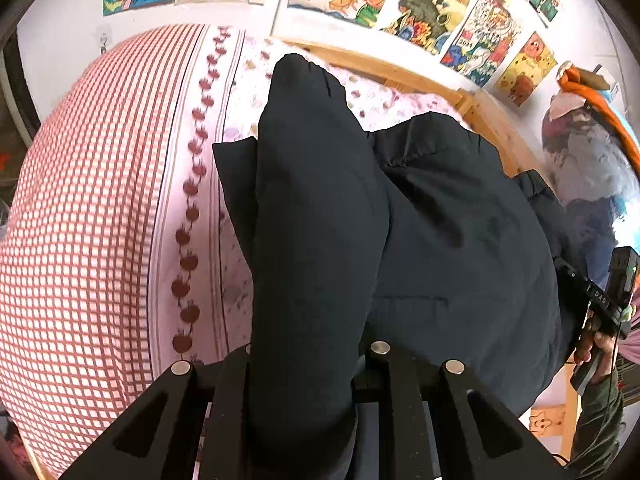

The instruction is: Fold large clothes

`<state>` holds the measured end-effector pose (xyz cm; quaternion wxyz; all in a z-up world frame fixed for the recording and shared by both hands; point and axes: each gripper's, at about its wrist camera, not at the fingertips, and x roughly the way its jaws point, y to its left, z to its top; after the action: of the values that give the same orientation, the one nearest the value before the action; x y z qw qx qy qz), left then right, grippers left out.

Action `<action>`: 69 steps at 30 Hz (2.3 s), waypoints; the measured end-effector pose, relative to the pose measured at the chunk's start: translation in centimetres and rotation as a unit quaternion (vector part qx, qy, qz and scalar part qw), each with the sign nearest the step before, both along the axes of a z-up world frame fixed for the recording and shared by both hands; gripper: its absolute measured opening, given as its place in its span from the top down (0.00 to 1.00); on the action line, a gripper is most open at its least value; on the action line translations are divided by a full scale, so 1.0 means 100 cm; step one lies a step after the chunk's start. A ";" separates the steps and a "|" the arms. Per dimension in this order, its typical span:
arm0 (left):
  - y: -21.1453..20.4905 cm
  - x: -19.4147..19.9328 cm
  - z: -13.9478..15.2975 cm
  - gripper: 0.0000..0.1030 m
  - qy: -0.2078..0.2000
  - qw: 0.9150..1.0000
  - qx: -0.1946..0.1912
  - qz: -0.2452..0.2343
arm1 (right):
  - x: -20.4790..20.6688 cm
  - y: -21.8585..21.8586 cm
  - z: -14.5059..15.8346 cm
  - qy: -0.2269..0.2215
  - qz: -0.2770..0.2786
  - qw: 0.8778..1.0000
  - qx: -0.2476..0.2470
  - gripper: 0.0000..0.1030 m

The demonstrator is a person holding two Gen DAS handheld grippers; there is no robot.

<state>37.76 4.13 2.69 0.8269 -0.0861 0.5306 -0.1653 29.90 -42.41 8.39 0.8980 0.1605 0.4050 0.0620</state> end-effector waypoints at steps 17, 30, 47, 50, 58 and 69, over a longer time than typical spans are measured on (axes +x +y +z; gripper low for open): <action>-0.001 -0.005 -0.036 0.34 -0.023 0.998 0.054 0.020 | -0.003 -0.001 -0.043 0.045 -0.054 0.996 -0.046 0.63; 0.020 -0.033 -0.010 0.11 -0.092 0.986 0.048 0.131 | -0.032 -0.004 -0.026 0.024 -0.120 0.987 -0.104 0.16; -0.029 -0.113 0.068 0.00 -0.301 0.942 0.103 0.105 | -0.083 0.049 0.047 -0.135 -0.122 0.968 -0.171 0.02; -0.033 -0.128 0.075 0.00 -0.308 0.942 0.096 0.093 | -0.094 0.060 0.055 -0.148 -0.109 0.968 -0.171 0.02; -0.032 -0.163 0.088 0.00 -0.331 0.935 0.087 0.094 | -0.127 0.089 0.067 -0.188 -0.087 0.960 -0.188 0.02; -0.023 -0.210 0.099 0.00 -0.361 0.923 0.088 0.101 | -0.175 0.117 0.086 -0.226 -0.079 0.952 -0.188 0.02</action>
<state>16.74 1.81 12.61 0.9791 -0.0012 0.1965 -0.0533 12.37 -30.74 16.96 0.9820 0.0014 0.1816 -0.0515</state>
